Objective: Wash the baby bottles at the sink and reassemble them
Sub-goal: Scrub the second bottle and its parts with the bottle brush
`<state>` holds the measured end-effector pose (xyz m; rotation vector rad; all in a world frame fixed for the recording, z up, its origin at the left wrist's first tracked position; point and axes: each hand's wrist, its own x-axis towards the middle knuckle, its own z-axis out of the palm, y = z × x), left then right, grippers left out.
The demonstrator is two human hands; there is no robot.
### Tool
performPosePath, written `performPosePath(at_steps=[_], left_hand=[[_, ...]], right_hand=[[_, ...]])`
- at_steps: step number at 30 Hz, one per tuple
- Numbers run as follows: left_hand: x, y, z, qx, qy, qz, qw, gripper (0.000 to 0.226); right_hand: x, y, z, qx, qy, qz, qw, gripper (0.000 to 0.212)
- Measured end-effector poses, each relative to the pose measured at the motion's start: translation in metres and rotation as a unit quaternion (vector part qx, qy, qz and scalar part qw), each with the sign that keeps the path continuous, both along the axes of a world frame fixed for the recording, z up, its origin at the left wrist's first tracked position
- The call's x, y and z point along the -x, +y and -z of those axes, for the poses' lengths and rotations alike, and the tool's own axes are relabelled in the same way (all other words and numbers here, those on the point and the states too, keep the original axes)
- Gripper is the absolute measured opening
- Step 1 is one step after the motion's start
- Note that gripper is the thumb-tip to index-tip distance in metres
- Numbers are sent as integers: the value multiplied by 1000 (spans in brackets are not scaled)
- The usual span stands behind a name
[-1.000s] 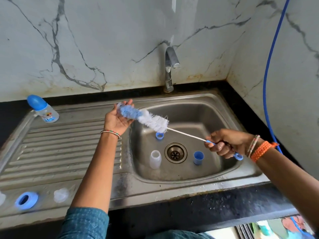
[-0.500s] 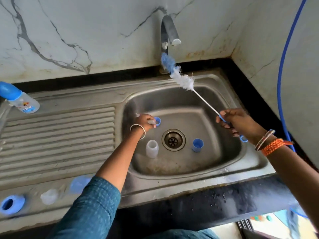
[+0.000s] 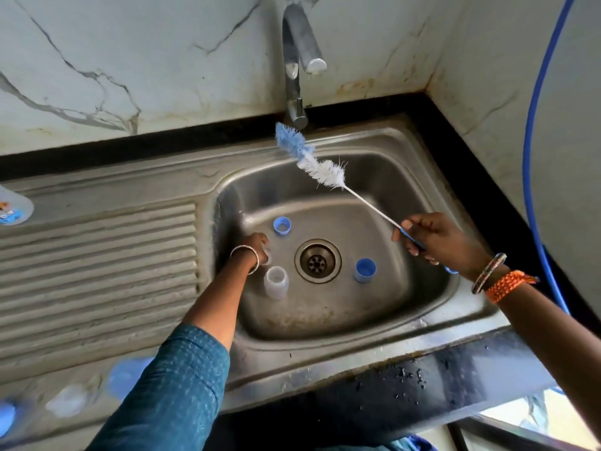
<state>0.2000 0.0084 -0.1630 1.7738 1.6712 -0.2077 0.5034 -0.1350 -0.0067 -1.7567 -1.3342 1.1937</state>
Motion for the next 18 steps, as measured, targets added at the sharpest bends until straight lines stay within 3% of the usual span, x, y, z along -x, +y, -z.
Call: performPosePath(at_steps=[2, 5, 7, 9, 11, 13, 16, 18], left_hand=[[-12, 2, -15, -34, 6, 31, 999, 41], [-50, -4, -41, -111, -78, 5, 991, 26], [-84, -15, -52, -47, -155, -46, 986, 29], [-118, -27, -53, 82, -187, -110, 973, 50], [-148, -38, -50, 135, -138, -79, 978, 71], [-174, -51, -42, 131, -82, -22, 988, 80], [-201, -73, -26, 76, -7, 45, 996, 79], [-209, -81, -19, 73, 16, 57, 996, 69]], right_hand=[[-2, -4, -3, -7, -10, 2, 1000, 33], [-6, -12, -10, -14, -18, 12, 1000, 33], [-12, -19, -15, -15, -24, 18, 999, 33], [-18, -24, -18, -13, -39, 27, 999, 34], [-24, -30, -18, -17, -69, 35, 997, 35], [-32, -34, -14, -20, -129, 38, 991, 34], [-46, -37, -9, -41, -242, 38, 969, 23], [-55, -36, -8, -48, -263, 34, 963, 17]])
